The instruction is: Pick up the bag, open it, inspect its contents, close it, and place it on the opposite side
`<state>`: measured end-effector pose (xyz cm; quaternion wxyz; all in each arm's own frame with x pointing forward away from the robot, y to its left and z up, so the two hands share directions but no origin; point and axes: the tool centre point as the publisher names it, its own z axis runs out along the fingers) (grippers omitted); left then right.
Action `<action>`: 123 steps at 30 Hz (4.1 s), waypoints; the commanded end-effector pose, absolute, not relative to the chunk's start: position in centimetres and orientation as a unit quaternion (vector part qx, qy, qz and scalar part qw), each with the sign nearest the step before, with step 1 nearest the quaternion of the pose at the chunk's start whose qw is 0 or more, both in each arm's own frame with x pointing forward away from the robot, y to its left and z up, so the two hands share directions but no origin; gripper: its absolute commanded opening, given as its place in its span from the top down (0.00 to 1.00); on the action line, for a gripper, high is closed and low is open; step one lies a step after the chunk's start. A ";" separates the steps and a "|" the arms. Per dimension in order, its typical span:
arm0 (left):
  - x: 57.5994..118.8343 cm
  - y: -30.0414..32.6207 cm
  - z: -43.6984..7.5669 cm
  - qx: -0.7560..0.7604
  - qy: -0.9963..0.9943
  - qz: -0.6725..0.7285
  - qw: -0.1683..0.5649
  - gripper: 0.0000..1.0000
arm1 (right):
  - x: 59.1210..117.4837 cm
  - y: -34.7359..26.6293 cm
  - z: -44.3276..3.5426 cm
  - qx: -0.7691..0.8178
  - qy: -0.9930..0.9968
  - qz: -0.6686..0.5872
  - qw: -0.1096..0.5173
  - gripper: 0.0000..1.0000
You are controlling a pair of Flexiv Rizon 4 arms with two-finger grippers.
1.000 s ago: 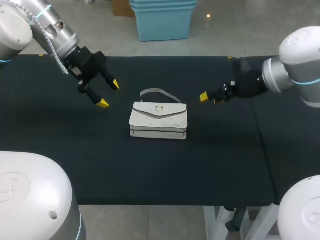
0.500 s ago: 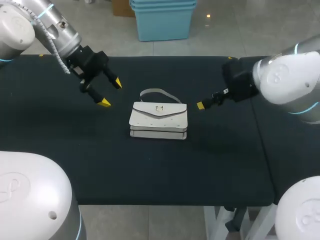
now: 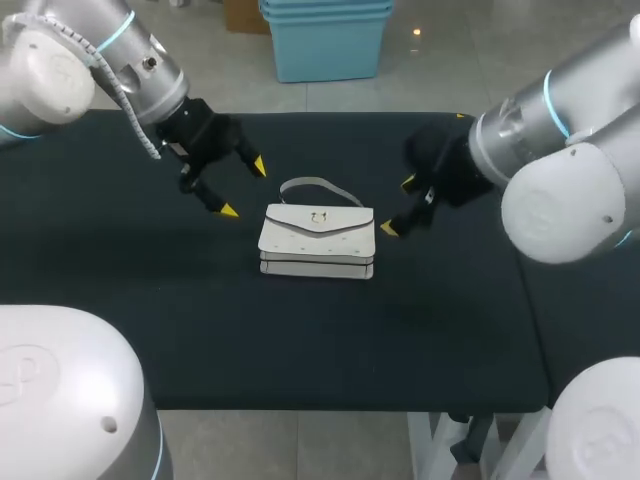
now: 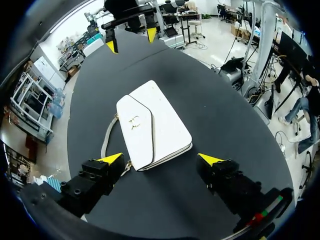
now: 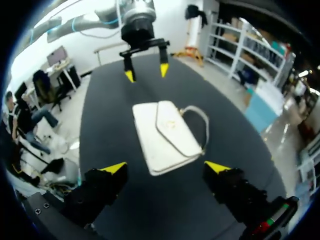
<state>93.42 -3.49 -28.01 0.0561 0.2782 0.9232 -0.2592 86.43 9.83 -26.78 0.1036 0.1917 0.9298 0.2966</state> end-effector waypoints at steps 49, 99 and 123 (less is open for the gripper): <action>93.9 -3.3 -29.0 0.276 0.922 -0.264 0.062 0.00 | 89.4 12.9 -28.5 0.155 0.951 0.033 0.264 0.00; 96.0 -2.1 -28.9 0.245 0.932 -0.266 0.039 0.00 | 90.9 14.8 -29.4 0.154 0.951 0.169 0.207 0.00; 95.8 -2.7 -28.7 0.246 0.933 -0.259 0.037 0.00 | 93.1 10.9 -28.4 0.161 0.909 0.380 0.048 0.00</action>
